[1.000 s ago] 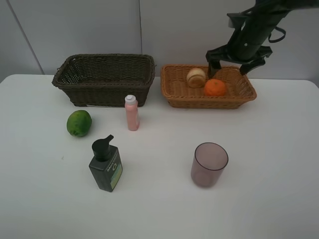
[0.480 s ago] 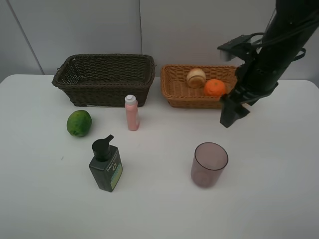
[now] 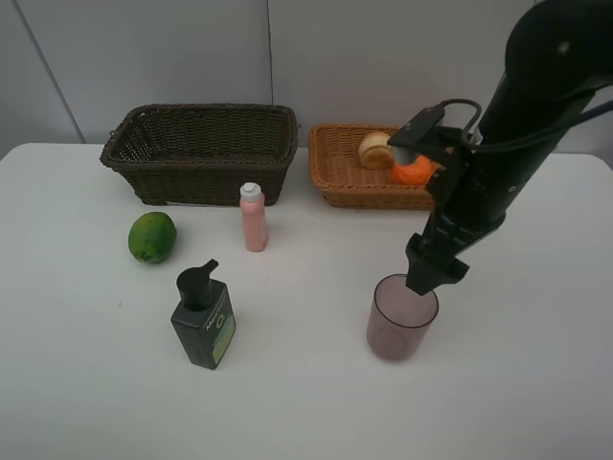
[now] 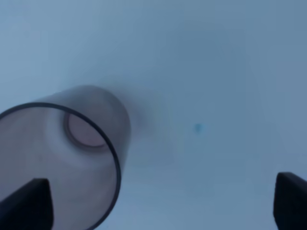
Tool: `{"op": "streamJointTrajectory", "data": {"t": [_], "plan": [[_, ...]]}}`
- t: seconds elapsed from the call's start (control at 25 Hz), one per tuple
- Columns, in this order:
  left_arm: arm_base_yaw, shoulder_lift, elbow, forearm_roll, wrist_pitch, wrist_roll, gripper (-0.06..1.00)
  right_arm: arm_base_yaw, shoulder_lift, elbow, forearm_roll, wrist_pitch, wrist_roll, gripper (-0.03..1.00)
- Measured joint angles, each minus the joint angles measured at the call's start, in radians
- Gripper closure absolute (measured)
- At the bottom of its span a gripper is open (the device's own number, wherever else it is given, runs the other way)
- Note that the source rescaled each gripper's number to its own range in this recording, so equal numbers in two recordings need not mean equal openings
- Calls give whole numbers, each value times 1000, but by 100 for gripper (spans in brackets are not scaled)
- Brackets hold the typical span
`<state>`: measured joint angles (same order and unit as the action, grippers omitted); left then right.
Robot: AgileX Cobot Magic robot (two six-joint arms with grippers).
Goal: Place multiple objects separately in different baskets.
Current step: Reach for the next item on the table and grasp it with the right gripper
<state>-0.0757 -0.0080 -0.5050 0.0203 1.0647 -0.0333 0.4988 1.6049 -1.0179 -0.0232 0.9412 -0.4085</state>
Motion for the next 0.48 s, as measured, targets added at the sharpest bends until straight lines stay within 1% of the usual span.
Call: {"op": "streamJointTrajectory", "data": {"t": [0.2,0.48], "plan": [[0,0,0,0,0,0,-6,1,46,29,14,-56,-1,-3],[0,0,0,0,0,0,-6,13,73,40,23,-102,0,-3]]}}
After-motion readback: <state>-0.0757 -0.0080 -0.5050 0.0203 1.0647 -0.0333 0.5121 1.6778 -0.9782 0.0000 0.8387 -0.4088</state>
